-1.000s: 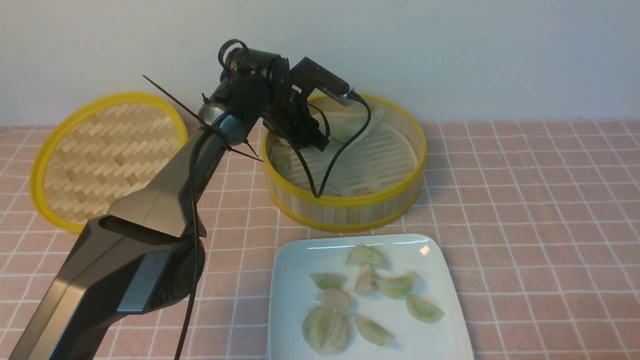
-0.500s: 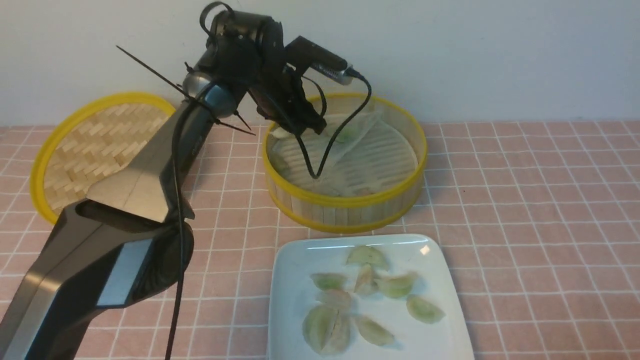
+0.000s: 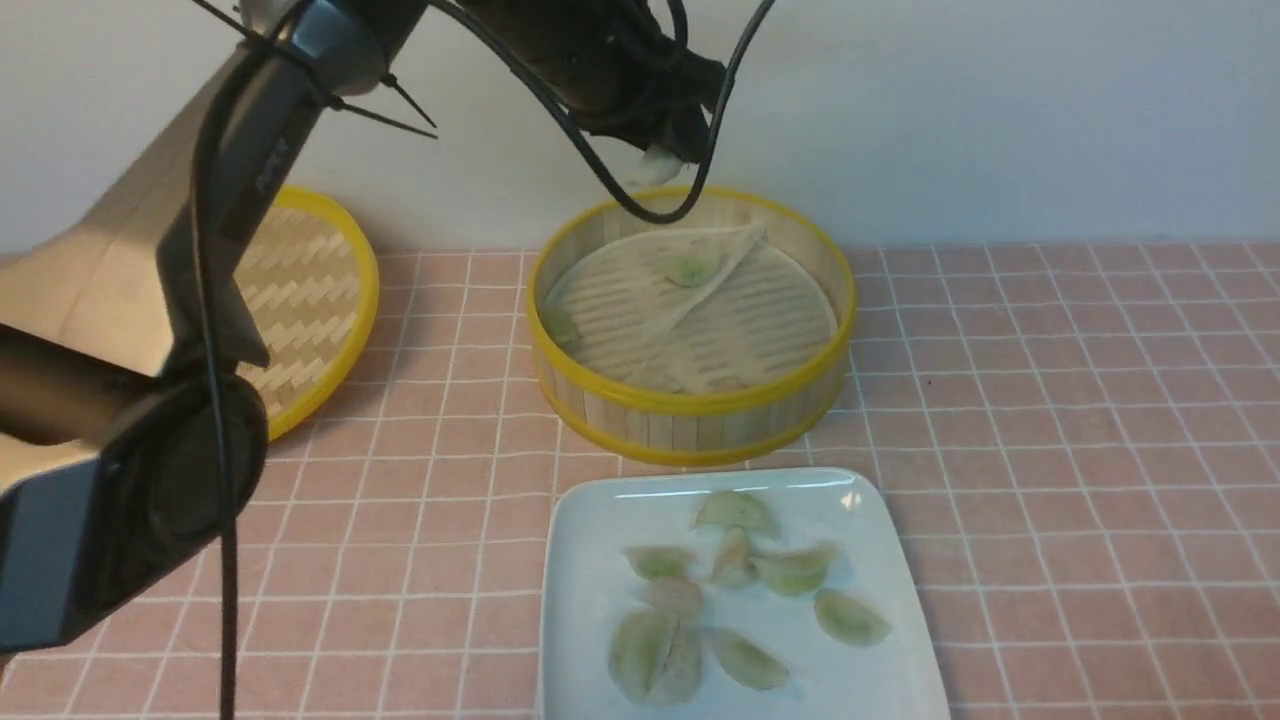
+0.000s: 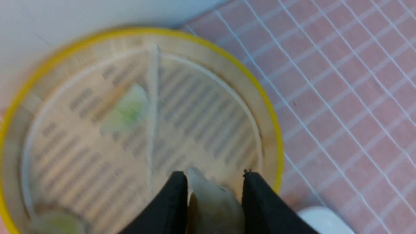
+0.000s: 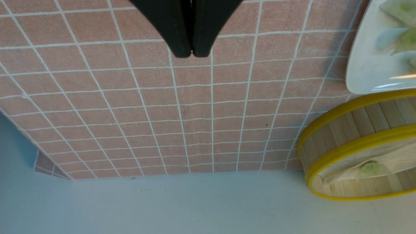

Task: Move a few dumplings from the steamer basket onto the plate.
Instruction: Use the left arm to put the dumpling into the plate

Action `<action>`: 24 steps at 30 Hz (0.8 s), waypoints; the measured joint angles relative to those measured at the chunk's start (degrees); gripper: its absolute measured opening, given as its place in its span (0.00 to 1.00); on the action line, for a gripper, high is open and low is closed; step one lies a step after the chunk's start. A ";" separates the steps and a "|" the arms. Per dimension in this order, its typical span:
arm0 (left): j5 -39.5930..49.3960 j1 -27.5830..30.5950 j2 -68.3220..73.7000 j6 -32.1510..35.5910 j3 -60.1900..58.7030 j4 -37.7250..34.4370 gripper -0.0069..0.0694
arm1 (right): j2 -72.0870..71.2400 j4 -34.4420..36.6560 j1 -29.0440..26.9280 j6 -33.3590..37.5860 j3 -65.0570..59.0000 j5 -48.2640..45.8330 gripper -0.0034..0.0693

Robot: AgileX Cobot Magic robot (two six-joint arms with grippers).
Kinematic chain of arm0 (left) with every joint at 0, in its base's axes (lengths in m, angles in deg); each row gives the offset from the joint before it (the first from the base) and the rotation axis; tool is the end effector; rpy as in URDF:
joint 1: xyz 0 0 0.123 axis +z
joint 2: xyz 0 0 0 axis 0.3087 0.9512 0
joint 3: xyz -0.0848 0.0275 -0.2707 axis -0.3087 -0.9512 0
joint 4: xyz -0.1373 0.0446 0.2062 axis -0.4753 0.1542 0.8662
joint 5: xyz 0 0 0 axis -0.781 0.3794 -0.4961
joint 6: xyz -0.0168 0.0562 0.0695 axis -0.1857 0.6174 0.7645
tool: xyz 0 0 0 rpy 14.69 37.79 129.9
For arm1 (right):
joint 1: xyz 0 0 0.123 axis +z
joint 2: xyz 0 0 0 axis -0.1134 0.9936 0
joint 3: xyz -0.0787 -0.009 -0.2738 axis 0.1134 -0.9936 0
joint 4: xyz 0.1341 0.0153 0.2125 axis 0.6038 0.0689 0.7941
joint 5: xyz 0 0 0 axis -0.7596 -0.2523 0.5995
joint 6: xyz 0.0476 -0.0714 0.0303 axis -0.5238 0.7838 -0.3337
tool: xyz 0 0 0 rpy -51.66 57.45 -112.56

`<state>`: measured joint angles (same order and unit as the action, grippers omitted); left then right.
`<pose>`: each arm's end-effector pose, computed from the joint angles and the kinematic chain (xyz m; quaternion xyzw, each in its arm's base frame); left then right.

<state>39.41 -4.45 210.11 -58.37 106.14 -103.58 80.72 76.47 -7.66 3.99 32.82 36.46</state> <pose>0.4484 -0.2178 0.3329 0.2595 0.9037 -0.2079 0.2696 0.0521 -0.0035 0.1726 0.0518 0.8021 0.0101 0.5948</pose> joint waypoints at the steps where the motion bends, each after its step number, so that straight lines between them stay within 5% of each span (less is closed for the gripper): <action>1: 0.00 -0.88 -2.26 0.00 -4.68 1.33 0.34 | 0.00 0.00 0.00 0.00 0.00 0.00 0.03; 10: -1.21 -8.47 -13.89 0.00 -43.48 6.36 0.34 | 0.00 0.00 0.00 0.05 0.00 0.00 0.03; 24: -13.77 -9.42 -11.03 0.18 -49.60 8.56 0.37 | 0.00 0.00 0.00 0.18 0.00 0.00 0.03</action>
<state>25.64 -13.87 199.08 -58.20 56.54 -95.02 80.72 76.47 -7.66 4.16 32.82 36.46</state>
